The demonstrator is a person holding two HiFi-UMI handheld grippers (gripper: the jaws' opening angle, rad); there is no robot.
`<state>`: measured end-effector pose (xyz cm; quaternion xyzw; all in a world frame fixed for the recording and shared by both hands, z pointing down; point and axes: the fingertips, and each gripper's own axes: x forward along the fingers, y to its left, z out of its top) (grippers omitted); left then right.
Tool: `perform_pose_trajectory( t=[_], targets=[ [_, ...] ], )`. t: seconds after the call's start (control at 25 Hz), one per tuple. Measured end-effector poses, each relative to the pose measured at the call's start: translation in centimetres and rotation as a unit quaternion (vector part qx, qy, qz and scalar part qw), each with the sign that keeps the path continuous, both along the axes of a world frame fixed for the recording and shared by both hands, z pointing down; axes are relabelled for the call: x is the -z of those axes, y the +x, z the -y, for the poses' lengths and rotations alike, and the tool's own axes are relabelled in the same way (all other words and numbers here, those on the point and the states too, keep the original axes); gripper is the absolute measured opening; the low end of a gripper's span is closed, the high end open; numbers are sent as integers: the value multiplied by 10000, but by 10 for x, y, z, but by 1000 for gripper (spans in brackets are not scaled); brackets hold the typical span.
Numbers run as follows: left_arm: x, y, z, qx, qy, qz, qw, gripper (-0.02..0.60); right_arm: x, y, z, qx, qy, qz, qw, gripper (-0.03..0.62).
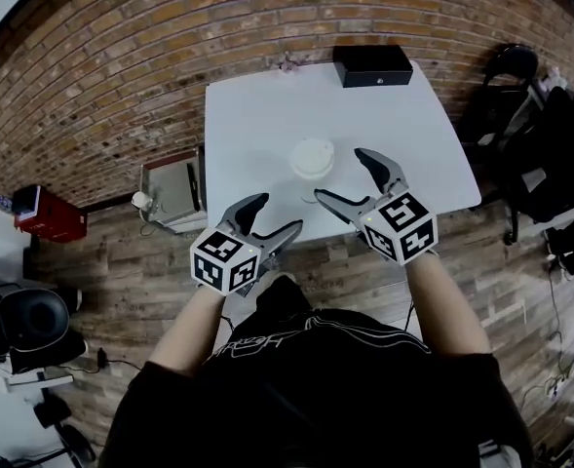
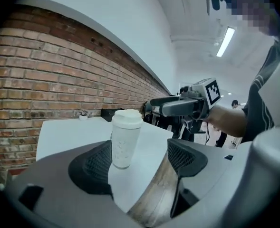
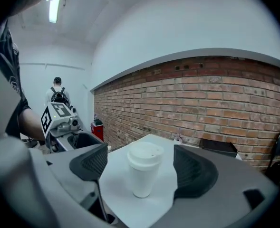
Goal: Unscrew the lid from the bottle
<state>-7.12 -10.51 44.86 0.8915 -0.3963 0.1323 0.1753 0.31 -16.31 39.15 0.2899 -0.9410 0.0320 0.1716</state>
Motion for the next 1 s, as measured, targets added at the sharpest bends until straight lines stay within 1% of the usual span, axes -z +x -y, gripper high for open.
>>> perform_pose_trajectory(
  t=[0.2, 0.32, 0.52, 0.72, 0.84, 1.0],
  targets=[
    [-20, 7, 38, -286, 62, 257, 9992, 365, -15, -15, 22, -3, -158, -169, 9997, 419],
    [-30, 12, 58, -481, 168, 323, 9982, 365, -22, -22, 33, 27, -203, -261, 9994, 419],
    [-43, 25, 79, -882, 304, 240, 9954, 365, -32, -28, 44, 86, -287, -258, 9992, 408],
    [-44, 35, 88, -1077, 459, -68, 9931, 365, -34, -29, 43, 137, -242, -166, 9995, 360],
    [-47, 40, 88, -1178, 519, -63, 9917, 364, -39, -31, 39, 204, -268, -132, 9993, 328],
    [-48, 42, 90, -1228, 512, -35, 9911, 360, -39, -30, 38, 318, -312, -129, 9989, 325]
  ],
)
